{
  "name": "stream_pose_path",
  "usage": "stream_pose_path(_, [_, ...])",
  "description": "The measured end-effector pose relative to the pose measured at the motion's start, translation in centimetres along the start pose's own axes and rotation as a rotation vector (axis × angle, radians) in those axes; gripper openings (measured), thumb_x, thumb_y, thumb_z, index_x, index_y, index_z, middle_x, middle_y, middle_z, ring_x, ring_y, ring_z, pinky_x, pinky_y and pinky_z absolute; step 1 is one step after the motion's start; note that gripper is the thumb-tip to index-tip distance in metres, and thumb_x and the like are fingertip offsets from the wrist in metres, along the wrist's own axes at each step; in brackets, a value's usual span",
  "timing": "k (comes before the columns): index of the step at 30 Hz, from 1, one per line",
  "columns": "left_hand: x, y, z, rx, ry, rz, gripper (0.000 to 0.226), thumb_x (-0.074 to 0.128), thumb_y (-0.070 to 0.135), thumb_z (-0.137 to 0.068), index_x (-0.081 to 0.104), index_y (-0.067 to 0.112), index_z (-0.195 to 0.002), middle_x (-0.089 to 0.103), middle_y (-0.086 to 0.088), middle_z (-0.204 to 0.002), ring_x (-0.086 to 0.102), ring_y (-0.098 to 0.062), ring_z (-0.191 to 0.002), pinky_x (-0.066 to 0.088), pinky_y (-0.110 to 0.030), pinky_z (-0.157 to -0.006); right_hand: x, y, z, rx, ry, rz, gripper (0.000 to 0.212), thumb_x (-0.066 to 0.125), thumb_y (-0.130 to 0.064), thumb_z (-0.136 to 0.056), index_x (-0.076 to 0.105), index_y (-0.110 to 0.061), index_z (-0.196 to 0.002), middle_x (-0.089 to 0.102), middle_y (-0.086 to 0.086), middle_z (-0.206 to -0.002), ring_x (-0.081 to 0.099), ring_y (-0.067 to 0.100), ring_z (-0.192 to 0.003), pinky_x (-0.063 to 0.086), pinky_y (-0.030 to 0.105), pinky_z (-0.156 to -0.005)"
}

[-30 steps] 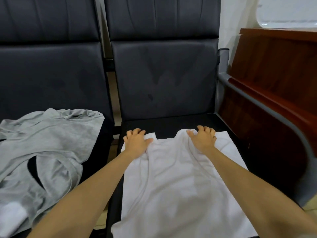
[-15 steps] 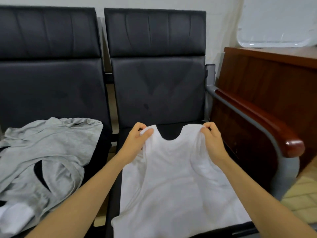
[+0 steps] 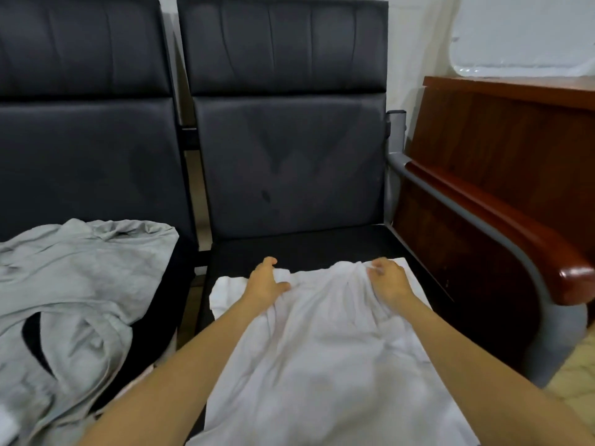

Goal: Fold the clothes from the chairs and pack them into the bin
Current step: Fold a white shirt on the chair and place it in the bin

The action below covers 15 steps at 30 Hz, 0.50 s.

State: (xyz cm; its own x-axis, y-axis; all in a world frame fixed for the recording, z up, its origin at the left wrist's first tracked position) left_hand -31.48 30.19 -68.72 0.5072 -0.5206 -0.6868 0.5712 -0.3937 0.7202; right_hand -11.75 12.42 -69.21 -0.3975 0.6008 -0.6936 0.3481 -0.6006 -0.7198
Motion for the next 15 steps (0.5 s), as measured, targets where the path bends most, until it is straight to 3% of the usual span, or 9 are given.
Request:
stream_pose_path(5, [-1.1,0.1,2.6,0.083,0.042,-0.009,0.071,0.065,0.019,-0.091,0.024,0.010,-0.148,0.021,-0.010,-0.154,0.032,-0.024,-0.138,0.030,-0.028,-0.107,-0.9,0.1,1.7,0.000,0.003,0.006,0.035,0.050,-0.017,-0.098,0.052,-0.010,-0.132,0.050,0.012,-0.138,0.047,0.028,-0.125,0.037,0.035,-0.107])
stream_pose_path(8, [-2.2,0.2,6.1,0.130,0.073,-0.088,0.061,0.065,0.019,-0.090,0.035,0.008,-0.142,0.031,-0.009,-0.146,0.038,-0.023,-0.131,0.031,-0.022,-0.100,-2.7,-0.1,4.1,-0.093,0.030,0.071,0.032,0.054,-0.019,-0.097,0.056,-0.012,-0.128,0.053,0.009,-0.135,0.050,0.025,-0.121,0.039,0.030,-0.099])
stream_pose_path(11, [-3.4,-1.2,10.3,0.069,0.085,-0.103,0.053,0.068,0.026,-0.088,0.047,0.009,-0.133,0.041,-0.010,-0.136,0.048,-0.023,-0.119,0.040,-0.028,-0.098,-4.7,0.9,7.8,-0.110,0.031,0.129,0.030,0.057,-0.021,-0.095,0.057,-0.012,-0.124,0.052,0.009,-0.130,0.048,0.025,-0.118,0.040,0.028,-0.092])
stream_pose_path(15, [-4.5,-3.3,16.2,-0.018,-0.056,-0.185,0.048,0.064,0.034,-0.089,0.048,0.013,-0.129,0.045,-0.007,-0.131,0.049,-0.017,-0.107,0.040,-0.023,-0.086,-8.1,4.0,13.8,-0.072,-0.015,0.270,0.036,0.057,-0.028,-0.095,0.053,-0.010,-0.127,0.049,0.013,-0.128,0.044,0.029,-0.119,0.041,0.034,-0.092])
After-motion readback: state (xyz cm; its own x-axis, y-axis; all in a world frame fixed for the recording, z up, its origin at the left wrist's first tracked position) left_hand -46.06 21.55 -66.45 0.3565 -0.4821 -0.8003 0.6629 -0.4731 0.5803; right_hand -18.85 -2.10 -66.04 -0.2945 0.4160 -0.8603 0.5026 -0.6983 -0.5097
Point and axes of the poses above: each hand's wrist, its own z-axis away from the middle knuckle, its own x-axis out of the palm, y = z × x, the point moved 3 cm from there along -z, towards the middle knuckle
